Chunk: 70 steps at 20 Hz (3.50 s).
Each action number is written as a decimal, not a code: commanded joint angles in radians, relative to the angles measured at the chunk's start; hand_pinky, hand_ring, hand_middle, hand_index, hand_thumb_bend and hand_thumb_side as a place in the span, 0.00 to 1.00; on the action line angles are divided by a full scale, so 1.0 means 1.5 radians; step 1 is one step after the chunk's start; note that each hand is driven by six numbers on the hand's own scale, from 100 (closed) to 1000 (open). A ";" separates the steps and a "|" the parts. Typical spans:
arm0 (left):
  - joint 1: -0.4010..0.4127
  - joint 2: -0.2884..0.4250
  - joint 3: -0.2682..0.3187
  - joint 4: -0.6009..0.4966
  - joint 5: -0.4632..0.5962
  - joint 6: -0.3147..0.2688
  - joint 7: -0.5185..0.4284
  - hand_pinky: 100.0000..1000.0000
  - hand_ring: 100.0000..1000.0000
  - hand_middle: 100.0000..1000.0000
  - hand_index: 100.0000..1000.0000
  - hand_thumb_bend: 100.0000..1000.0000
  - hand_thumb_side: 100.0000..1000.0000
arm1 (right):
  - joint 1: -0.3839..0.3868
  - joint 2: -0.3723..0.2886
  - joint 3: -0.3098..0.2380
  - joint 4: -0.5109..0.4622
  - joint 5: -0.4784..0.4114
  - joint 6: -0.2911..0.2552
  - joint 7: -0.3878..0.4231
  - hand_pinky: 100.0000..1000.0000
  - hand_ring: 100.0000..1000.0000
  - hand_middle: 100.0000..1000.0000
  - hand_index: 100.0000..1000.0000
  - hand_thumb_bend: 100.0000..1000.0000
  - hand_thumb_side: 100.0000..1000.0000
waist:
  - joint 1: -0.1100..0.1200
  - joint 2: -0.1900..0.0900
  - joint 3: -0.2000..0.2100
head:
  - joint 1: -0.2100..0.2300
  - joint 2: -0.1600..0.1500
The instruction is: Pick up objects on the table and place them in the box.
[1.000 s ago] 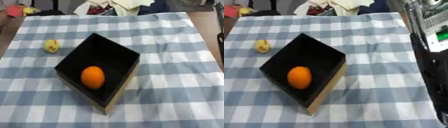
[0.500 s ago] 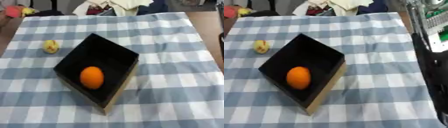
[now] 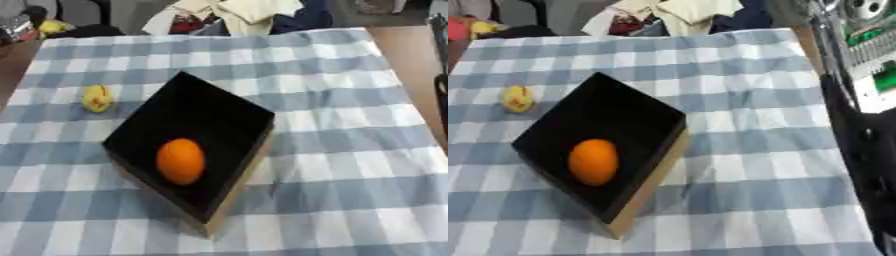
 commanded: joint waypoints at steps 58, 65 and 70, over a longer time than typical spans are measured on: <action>-0.079 -0.121 -0.066 0.168 -0.234 0.145 -0.282 0.71 0.81 0.71 0.83 0.22 0.61 | -0.006 0.008 -0.016 -0.013 0.013 0.012 0.002 0.93 0.85 0.79 0.92 0.00 0.84 | 0.004 0.021 -0.024 | 0.029 -0.042; -0.079 -0.123 -0.066 0.174 -0.233 0.148 -0.275 0.66 0.75 0.62 0.76 0.14 0.56 | -0.004 0.009 -0.017 -0.014 0.010 0.013 0.004 0.93 0.85 0.79 0.92 0.00 0.84 | 0.004 0.022 -0.024 | 0.031 -0.045; -0.081 -0.122 -0.066 0.167 -0.256 0.142 -0.272 0.72 0.81 0.73 0.87 0.25 0.56 | -0.003 0.008 -0.018 -0.014 0.009 0.013 0.007 0.93 0.85 0.79 0.92 0.00 0.84 | 0.004 0.023 -0.025 | 0.030 -0.046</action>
